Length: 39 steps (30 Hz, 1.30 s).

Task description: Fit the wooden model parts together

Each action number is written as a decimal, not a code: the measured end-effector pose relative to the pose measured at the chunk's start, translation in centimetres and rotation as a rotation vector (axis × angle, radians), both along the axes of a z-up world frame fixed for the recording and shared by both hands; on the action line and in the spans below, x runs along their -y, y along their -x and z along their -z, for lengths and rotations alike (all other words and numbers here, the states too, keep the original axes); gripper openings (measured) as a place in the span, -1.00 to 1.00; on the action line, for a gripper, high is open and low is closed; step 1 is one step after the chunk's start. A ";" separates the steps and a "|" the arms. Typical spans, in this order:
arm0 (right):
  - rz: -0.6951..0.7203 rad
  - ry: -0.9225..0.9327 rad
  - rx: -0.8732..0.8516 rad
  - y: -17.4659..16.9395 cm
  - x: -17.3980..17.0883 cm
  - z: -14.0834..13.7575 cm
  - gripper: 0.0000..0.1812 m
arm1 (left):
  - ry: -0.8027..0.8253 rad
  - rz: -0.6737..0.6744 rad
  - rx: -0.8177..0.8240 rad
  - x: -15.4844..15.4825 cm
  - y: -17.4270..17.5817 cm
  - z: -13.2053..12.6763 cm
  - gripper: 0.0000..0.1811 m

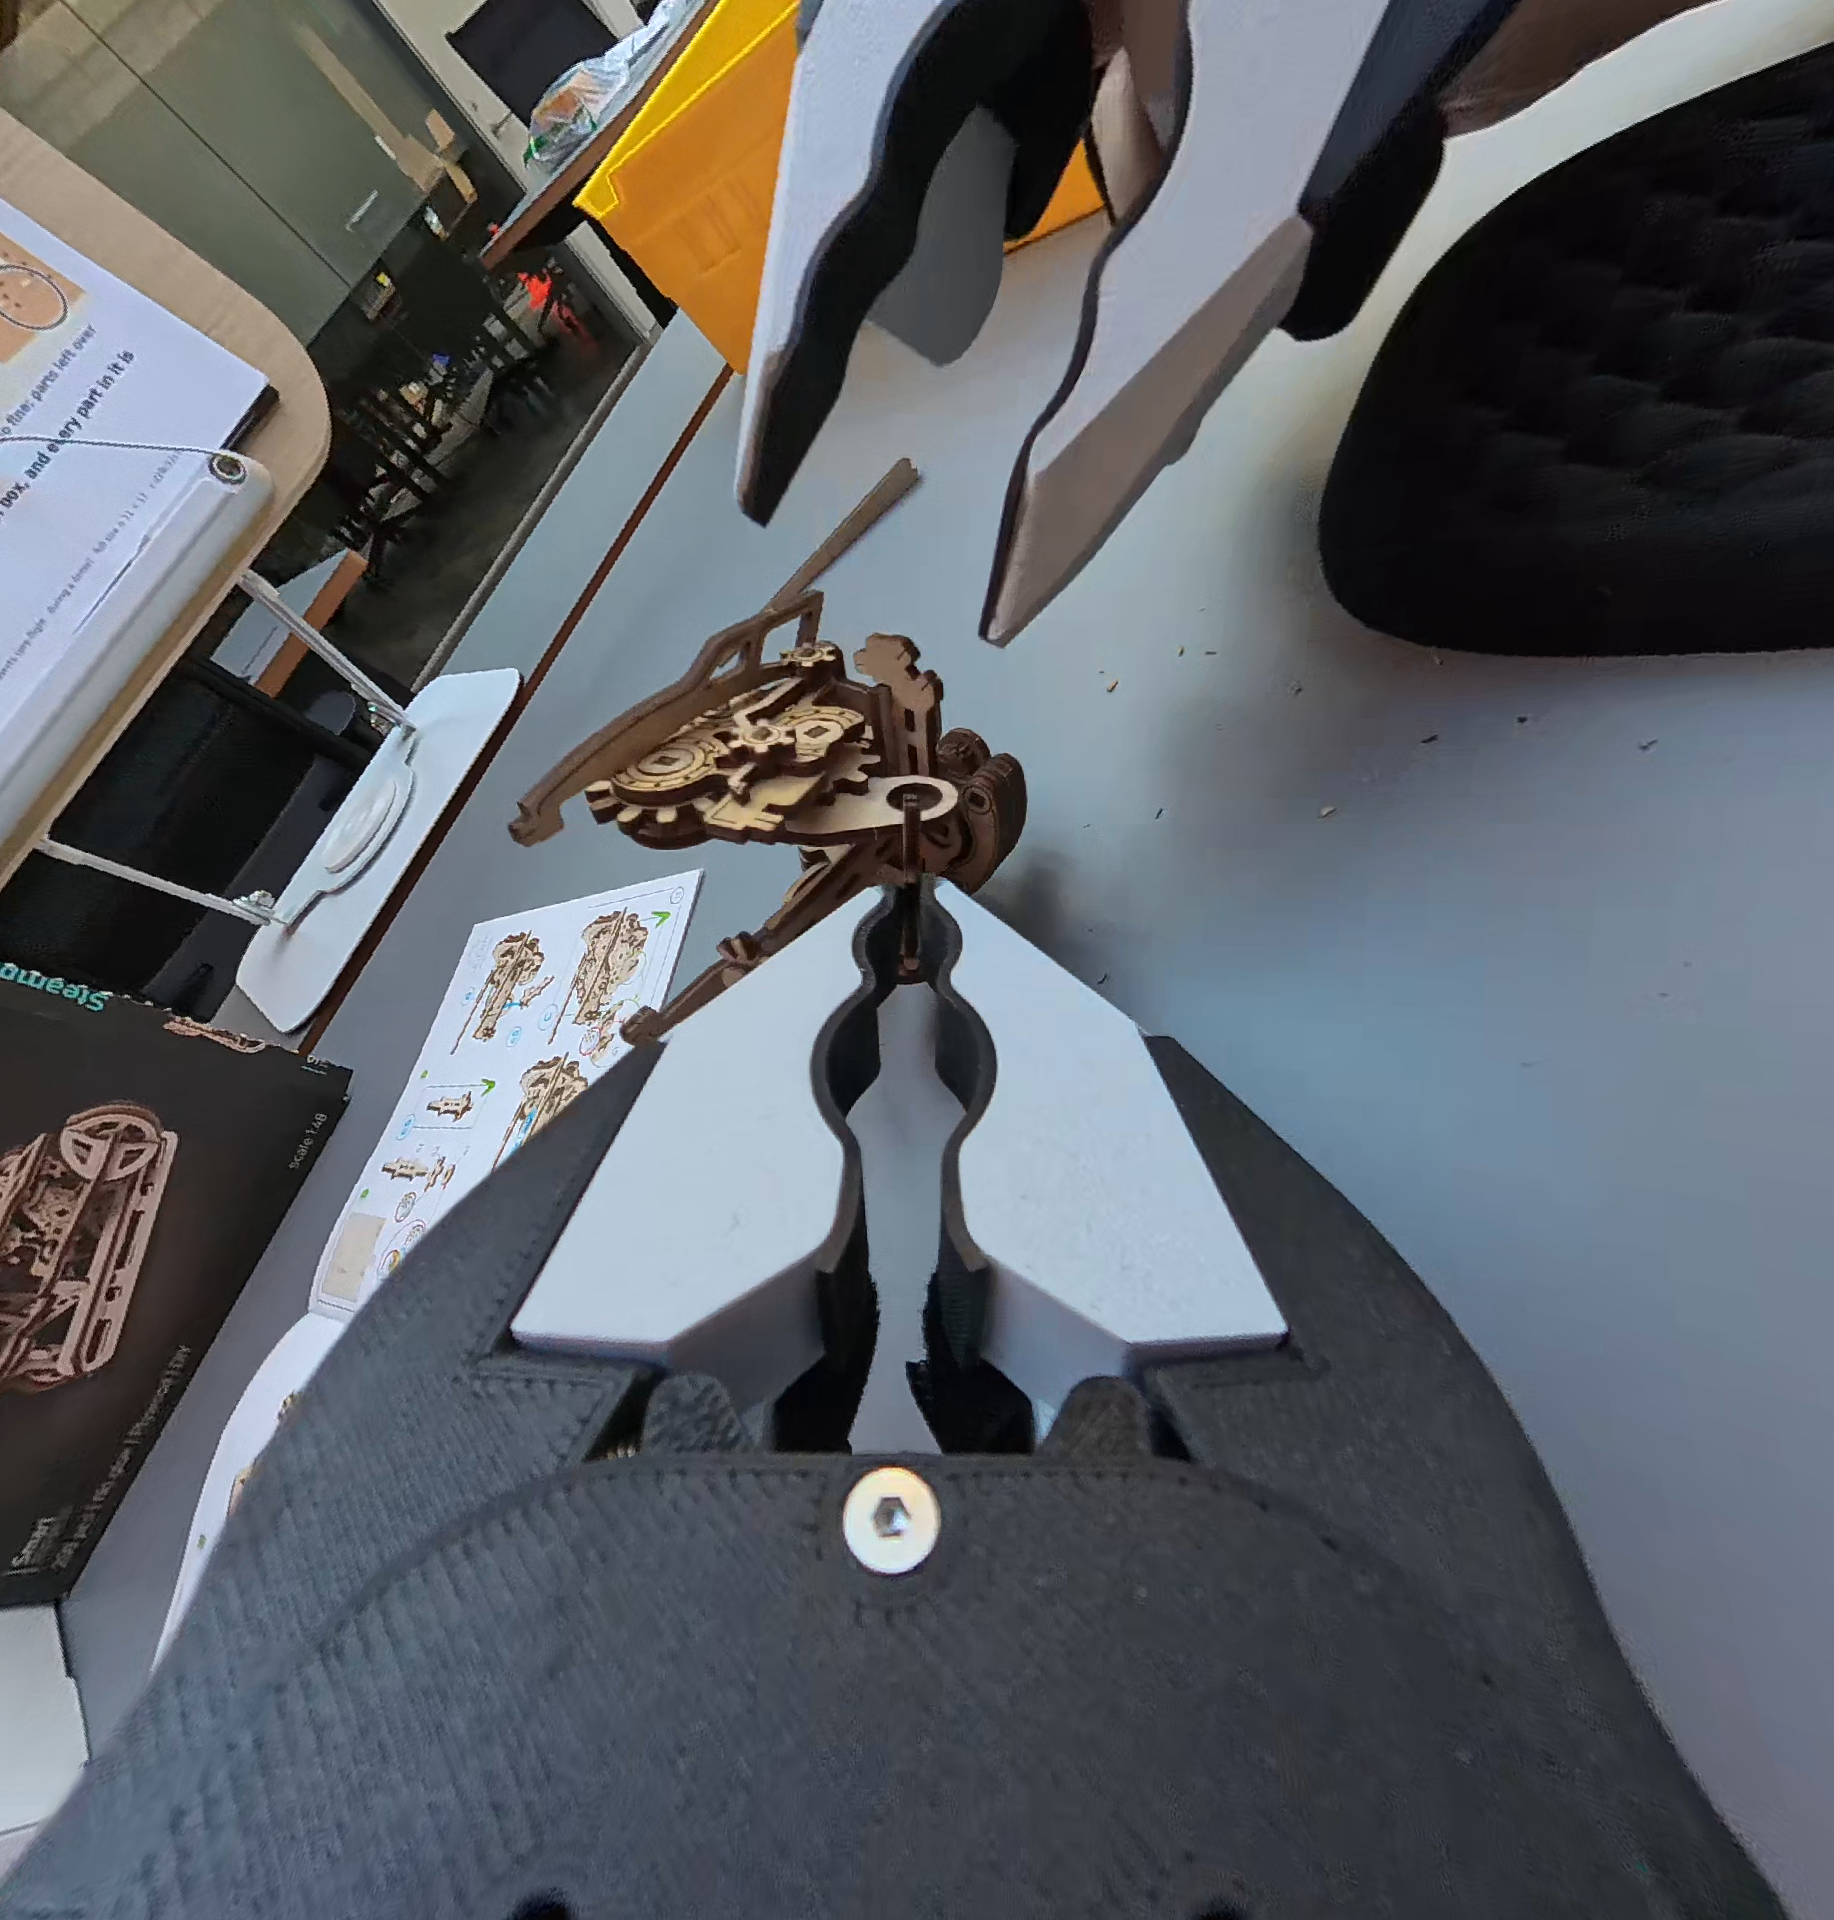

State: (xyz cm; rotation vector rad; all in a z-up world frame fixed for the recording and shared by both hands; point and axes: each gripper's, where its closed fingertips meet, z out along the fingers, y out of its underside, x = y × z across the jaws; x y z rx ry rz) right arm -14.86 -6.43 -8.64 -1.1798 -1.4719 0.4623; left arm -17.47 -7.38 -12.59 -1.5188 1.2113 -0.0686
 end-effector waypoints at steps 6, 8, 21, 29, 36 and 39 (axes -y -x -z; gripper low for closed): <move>-0.040 0.164 -0.008 0.2 -0.6 1.8 -0.32 | -0.047 0.045 -0.046 0.3 0.1 0.2 -0.99; -0.049 0.161 0.016 0.4 -0.4 2.3 -0.34 | -0.050 0.038 -0.052 0.1 0.2 0.3 -0.98; -0.011 0.142 0.083 0.9 -0.7 3.9 -0.41 | -0.049 0.037 -0.047 0.0 0.2 0.4 -0.98; -0.002 0.087 0.089 0.8 -0.6 3.6 -0.48 | -0.066 0.053 -0.051 0.0 0.2 0.4 -0.98; -0.017 0.046 0.079 0.7 -0.3 3.1 -0.59 | -0.086 0.080 -0.066 0.2 0.1 0.5 -0.98; -0.020 0.043 0.080 0.7 -0.2 3.1 -0.60 | -0.090 0.088 -0.067 0.2 0.1 0.6 -0.98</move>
